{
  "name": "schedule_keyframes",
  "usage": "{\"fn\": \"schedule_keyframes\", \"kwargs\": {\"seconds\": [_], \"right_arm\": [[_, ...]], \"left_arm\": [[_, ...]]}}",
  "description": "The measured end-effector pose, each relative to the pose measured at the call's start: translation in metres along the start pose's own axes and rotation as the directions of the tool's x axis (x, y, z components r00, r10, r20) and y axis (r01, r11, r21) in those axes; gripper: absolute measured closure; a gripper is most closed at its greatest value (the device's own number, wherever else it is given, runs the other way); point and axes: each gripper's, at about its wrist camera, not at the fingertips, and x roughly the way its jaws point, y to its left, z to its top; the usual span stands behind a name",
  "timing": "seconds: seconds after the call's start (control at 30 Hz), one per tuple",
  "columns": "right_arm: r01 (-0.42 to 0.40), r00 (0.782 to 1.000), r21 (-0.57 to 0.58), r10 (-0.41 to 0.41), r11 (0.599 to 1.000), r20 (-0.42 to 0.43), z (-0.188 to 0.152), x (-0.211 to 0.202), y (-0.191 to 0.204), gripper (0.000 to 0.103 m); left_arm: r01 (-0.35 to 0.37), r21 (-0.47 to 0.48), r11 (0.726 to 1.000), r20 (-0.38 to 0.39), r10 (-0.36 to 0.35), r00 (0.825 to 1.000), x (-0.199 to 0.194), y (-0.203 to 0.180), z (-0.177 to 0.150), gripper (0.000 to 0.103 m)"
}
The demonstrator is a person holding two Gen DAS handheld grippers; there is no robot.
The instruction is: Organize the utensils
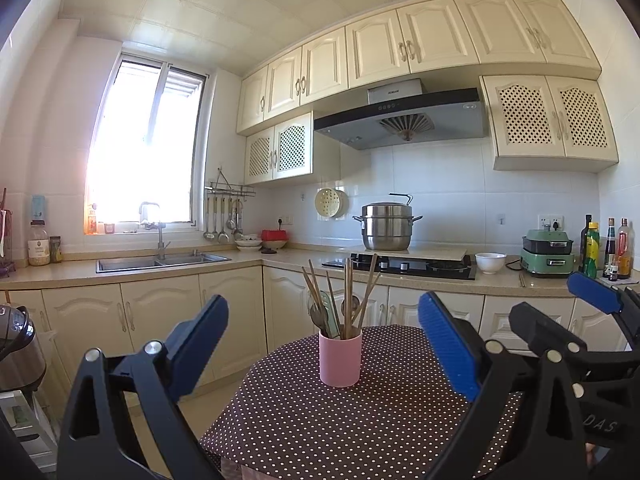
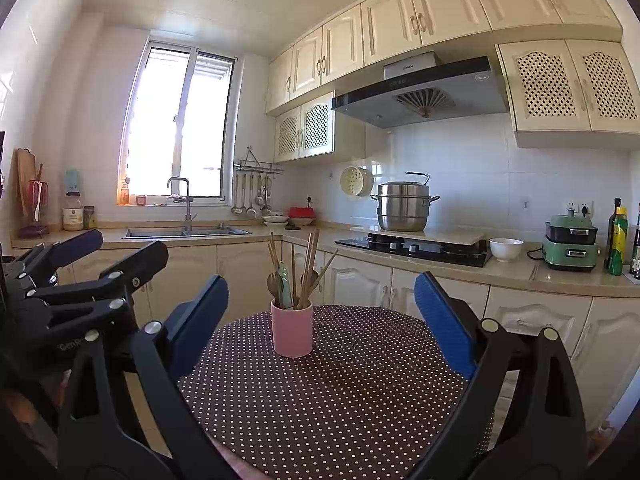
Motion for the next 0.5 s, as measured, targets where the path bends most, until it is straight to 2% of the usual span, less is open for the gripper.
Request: {"fn": "schedule_keyframes", "kwargs": {"seconds": [0.5], "right_arm": [[-0.002,1.0,0.007,0.002,1.0,-0.002,-0.0021,-0.0005,-0.0032,0.01]], "left_arm": [[0.001,0.0,1.0,-0.001,-0.001,1.0,-0.0019,-0.003,-0.0016,0.009]]}}
